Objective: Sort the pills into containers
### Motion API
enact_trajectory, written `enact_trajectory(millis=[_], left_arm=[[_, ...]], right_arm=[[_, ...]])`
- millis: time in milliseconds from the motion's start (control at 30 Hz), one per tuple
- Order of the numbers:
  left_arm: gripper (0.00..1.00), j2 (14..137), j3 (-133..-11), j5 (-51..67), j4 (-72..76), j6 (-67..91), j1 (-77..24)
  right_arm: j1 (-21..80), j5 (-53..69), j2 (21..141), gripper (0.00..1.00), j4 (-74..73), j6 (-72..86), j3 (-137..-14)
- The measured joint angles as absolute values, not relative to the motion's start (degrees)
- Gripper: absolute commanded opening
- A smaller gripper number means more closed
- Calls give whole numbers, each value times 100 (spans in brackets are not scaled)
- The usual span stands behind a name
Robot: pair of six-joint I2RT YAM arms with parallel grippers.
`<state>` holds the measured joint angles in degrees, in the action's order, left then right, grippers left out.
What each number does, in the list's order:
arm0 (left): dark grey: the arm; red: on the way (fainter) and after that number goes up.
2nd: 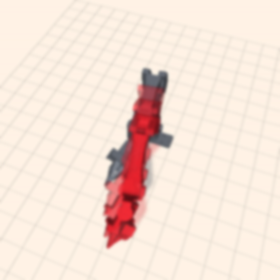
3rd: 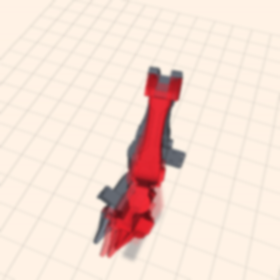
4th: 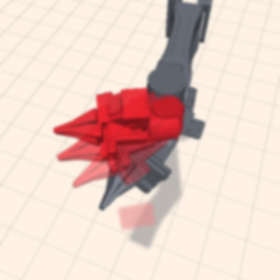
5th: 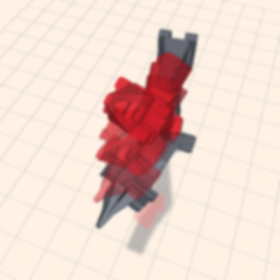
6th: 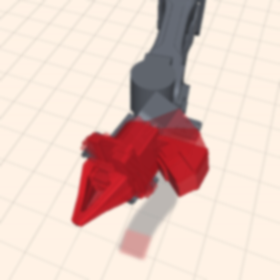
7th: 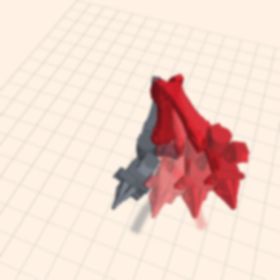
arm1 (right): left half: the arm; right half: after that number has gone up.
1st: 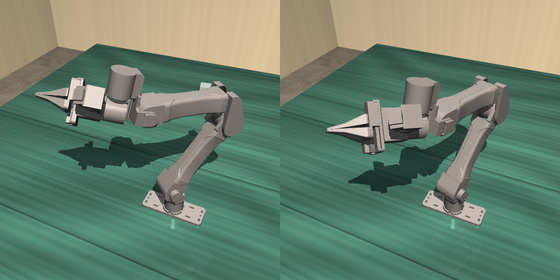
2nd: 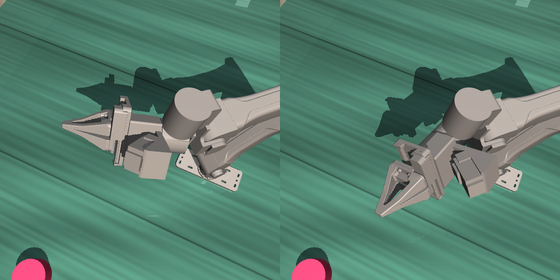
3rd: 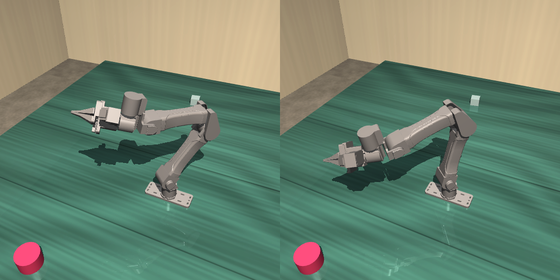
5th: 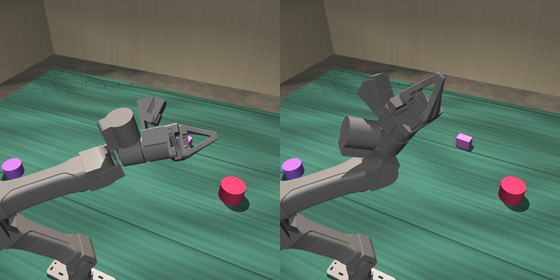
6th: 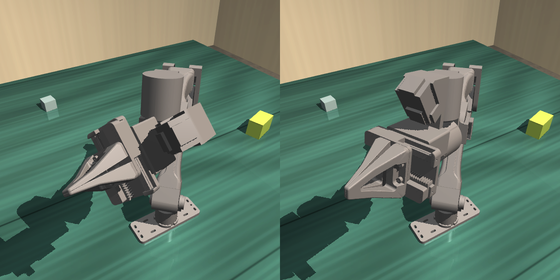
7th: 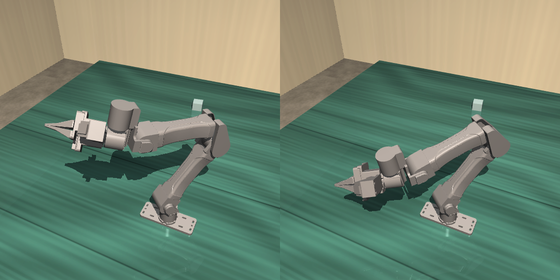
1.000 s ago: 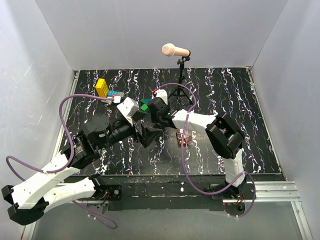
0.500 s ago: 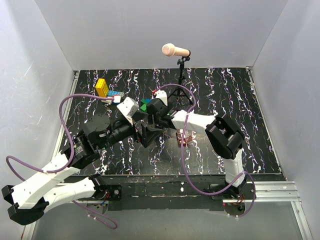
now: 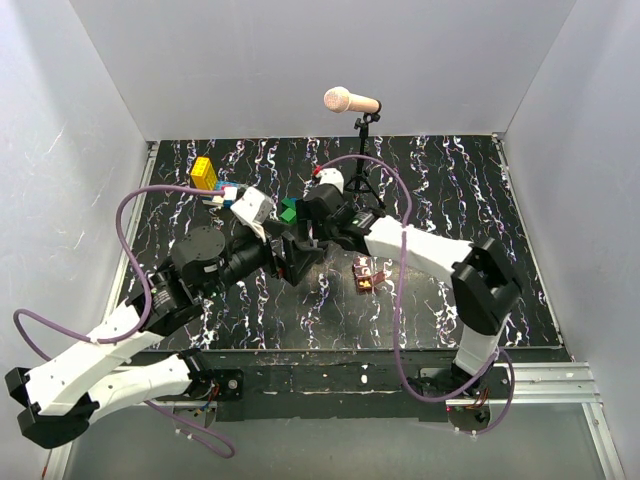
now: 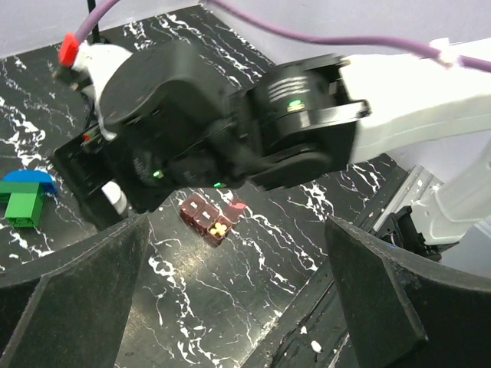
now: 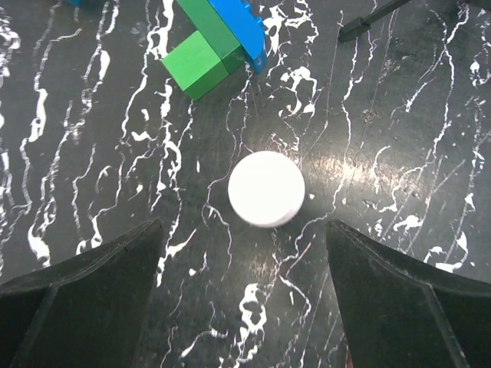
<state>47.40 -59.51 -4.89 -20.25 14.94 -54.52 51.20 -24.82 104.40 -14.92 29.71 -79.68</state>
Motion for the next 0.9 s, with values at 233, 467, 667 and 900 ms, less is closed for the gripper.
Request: enact_trajectory(millis=[233,467,667,900], left_arm=[[98,4888,-5951,-840,-2235,1802,-5452],[98,5280,-6152,-1149,-2746,2128,-5452],[98,5889,-6493,-1194,-3116,2370,-5450],[98,6884,-6851,-749,-3286,2707,-5094]], right_arm=[[5118,-2226,9354,93,-1726,3046,-7308],[4982,-1857,8451,93,-2104,3192,-6871],[4224,-1208,7555,92,-2167,3371,-6239],[2851,-263,6823,88,-2309,3428,-5592]])
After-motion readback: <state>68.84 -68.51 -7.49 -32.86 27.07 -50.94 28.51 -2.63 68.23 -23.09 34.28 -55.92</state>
